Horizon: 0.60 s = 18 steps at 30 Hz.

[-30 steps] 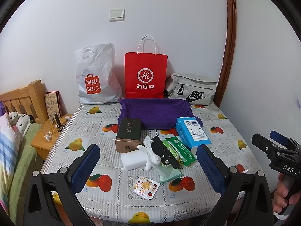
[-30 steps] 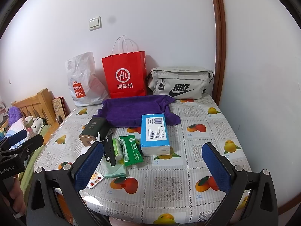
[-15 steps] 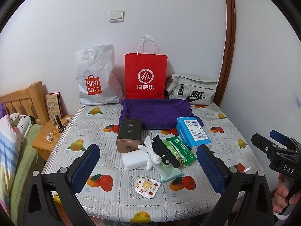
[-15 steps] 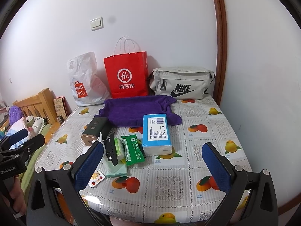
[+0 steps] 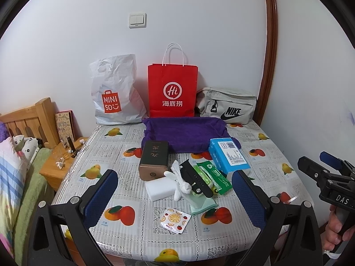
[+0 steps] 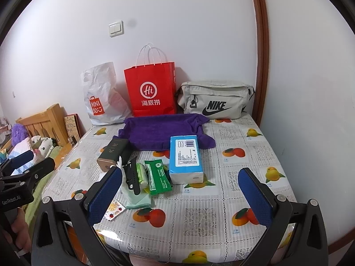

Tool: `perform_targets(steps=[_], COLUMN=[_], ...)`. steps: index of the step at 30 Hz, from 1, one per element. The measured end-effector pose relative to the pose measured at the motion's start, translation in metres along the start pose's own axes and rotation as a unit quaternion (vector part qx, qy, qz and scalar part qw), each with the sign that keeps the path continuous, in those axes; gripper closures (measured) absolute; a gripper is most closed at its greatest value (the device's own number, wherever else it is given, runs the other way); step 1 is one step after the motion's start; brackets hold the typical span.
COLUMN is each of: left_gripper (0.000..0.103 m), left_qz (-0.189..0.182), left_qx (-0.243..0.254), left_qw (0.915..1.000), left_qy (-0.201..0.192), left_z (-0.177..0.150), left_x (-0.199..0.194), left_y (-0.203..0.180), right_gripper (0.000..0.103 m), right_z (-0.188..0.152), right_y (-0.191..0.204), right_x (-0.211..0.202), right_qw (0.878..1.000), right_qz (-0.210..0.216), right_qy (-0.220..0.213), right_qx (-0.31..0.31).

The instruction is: Organize soft objects

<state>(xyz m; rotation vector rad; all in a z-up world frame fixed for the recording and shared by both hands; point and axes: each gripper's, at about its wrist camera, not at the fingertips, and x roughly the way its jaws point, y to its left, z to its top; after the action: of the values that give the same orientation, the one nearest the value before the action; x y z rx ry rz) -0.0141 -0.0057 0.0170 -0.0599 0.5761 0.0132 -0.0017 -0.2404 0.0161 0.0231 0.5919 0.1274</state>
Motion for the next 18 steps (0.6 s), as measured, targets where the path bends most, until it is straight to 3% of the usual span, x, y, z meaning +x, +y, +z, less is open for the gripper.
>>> perform_targets(steps=[18], left_gripper=[0.000], left_qz=[0.002], left_qx=[-0.001], left_qw=[0.9997], left_qy=[0.024], left_z=[-0.001], left_x=[0.021], left_y=[0.006], right_gripper=[0.000], right_z=[-0.004], right_y=[0.004], right_x=[0.014], right_qw=[1.000], right_qz=[0.023], right_qy=[0.007], right_qx=[-0.012])
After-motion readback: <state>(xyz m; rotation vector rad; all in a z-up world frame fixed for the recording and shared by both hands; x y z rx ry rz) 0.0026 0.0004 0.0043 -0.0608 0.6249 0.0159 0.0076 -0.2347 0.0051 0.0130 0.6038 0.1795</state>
